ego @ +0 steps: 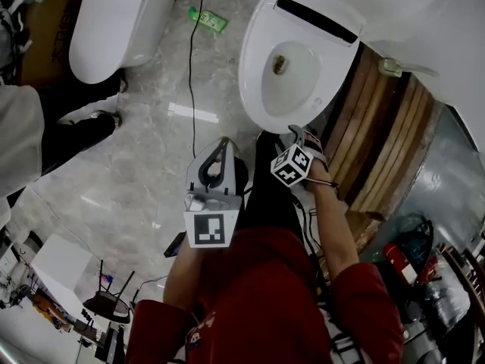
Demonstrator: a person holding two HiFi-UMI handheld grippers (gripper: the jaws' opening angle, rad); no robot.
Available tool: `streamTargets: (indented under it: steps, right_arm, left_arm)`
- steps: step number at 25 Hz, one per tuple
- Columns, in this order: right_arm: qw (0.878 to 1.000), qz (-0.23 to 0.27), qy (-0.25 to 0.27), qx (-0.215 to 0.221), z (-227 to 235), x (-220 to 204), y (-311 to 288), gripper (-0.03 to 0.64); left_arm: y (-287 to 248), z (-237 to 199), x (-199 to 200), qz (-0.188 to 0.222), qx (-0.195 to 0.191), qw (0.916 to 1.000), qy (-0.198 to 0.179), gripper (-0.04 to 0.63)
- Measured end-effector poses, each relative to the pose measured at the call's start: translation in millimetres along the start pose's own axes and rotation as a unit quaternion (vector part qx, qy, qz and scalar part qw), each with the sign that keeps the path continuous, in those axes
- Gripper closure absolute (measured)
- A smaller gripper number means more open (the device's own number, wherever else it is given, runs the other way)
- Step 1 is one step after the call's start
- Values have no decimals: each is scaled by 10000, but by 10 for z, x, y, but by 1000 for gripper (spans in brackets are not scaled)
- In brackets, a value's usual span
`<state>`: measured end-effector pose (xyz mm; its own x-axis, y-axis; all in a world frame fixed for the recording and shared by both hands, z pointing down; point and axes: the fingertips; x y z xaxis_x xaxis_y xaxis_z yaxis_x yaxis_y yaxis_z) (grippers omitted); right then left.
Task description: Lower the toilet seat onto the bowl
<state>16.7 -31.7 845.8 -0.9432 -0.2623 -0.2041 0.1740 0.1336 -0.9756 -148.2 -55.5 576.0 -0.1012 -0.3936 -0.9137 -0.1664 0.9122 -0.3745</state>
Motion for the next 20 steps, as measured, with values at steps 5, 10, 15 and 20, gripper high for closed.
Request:
streamTargets:
  steps: [5,10,15,20]
  right_arm:
    - [9991,216,-366,-40,-4,71,274,370]
    - [9957,589,-689,-191,30,207,645,371]
    - [9900,923,-931,-516,128,299,989,370]
    - [9819,1223,-1196,-808,238,358,1303,370]
  left_arm:
    - [127,94,315,292,-116,9992,-249,586]
    - [290,160,648,509,-153,9985,-153,586]
    - [364,295,880,699,-388,9965,-261,586]
    - [442,452,1131,1006,-628,9922,-375,586]
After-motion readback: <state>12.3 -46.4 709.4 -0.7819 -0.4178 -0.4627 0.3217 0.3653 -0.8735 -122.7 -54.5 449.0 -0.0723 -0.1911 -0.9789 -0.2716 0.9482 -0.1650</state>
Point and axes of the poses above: the fingertips, and each gripper's own axes: y backward along the fingers, z to its right, x out of its top, and after that the axes turned 1 degree about -x, right-handed
